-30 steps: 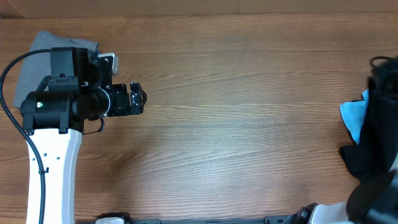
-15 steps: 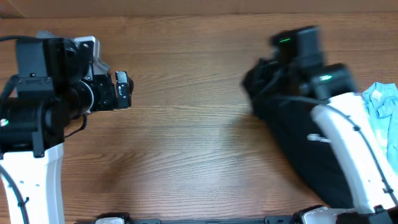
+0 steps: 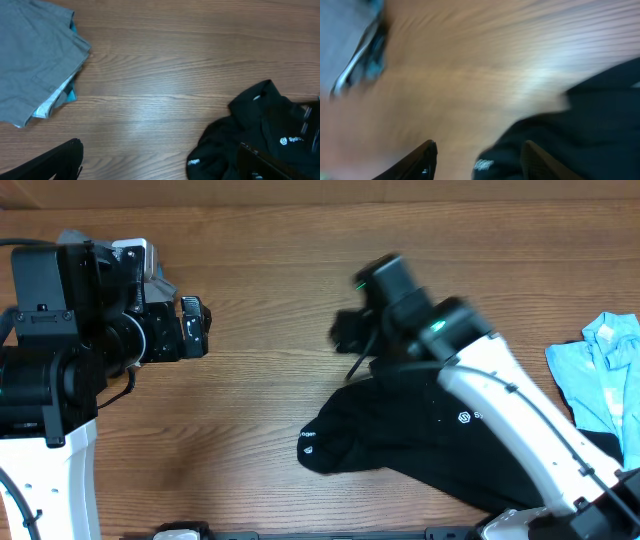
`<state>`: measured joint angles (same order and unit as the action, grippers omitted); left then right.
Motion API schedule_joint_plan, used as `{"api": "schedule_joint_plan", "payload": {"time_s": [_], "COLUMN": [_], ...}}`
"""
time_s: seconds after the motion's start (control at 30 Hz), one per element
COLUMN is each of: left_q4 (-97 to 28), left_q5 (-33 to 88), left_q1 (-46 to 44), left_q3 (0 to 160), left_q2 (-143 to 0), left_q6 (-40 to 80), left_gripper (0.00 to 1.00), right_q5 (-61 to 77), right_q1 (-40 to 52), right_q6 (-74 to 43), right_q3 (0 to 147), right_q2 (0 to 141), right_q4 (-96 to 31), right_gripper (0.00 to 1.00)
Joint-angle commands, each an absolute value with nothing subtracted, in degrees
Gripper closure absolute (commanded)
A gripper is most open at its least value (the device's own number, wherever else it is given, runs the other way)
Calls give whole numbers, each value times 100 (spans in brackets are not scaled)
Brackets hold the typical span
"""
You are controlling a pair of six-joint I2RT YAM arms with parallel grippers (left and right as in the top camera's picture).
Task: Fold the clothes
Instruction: 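Grasp the black shirt with the right gripper and drag it to center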
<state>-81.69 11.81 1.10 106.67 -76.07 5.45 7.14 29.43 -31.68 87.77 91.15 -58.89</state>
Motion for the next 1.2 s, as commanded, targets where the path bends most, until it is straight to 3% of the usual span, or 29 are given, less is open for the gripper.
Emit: {"api": "schedule_joint_plan", "payload": {"time_s": [0.0,0.13,0.27,0.4,0.5,0.57,0.67,0.7,0.77,0.87,1.03,1.1,1.17], "left_q4": [-8184,-8250,-8296,-8399,-8409,-8407,-8372,-8333,-8241,-8182,-8158,-8160,-8160], "left_q5": [1546,1780,2246,2379,2357,2355,2342,2351,2362,2353,2171,2029,1890], "left_q1": [69,38,-248,-792,-1194,-1396,-1651,-1732,-1885,-2110,-2257,-2252,-2241], "left_q3": [10787,10757,10667,10648,10648,10648,10648,10648,10648,10648,10650,10650,10650], "left_q2": [-7603,-7839,-8259,-8820,-9255,-9502,-9837,-9937,-10103,-10313,-10536,-10558,-10558], "left_q6": [427,390,62,-141,-156,-161,-178,-178,-237,-530,-602,-600,-598], "left_gripper": [0,0,1,8,8,7,7,8,13,29,38,38,31], "right_q5": [368,368,370,410,412,412,410,410,390,631,1603,1728,1918], "right_q1": [2049,1216,716,602,604,604,602,602,596,593,764,915,1144], "right_q6": [-3286,-3284,-3282,-3284,-3297,-3446,-3800,-3964,-4294,-4834,-5616,-5898,-5918], "right_q3": [8932,8906,8643,8121,7693,7389,6963,6818,6608,6300,5780,5621,5513], "right_q2": [8993,9072,9286,9598,9898,10108,10377,10453,10573,10683,10707,10735,10777], "right_q4": [-6018,-6300,-6488,-6462,-6215,-5937,-5468,-5308,-5089,-4584,-3039,-2316,-1420], "right_gripper": [40,41,47,48,66,71,93,96,96,96,96,96,96]}}
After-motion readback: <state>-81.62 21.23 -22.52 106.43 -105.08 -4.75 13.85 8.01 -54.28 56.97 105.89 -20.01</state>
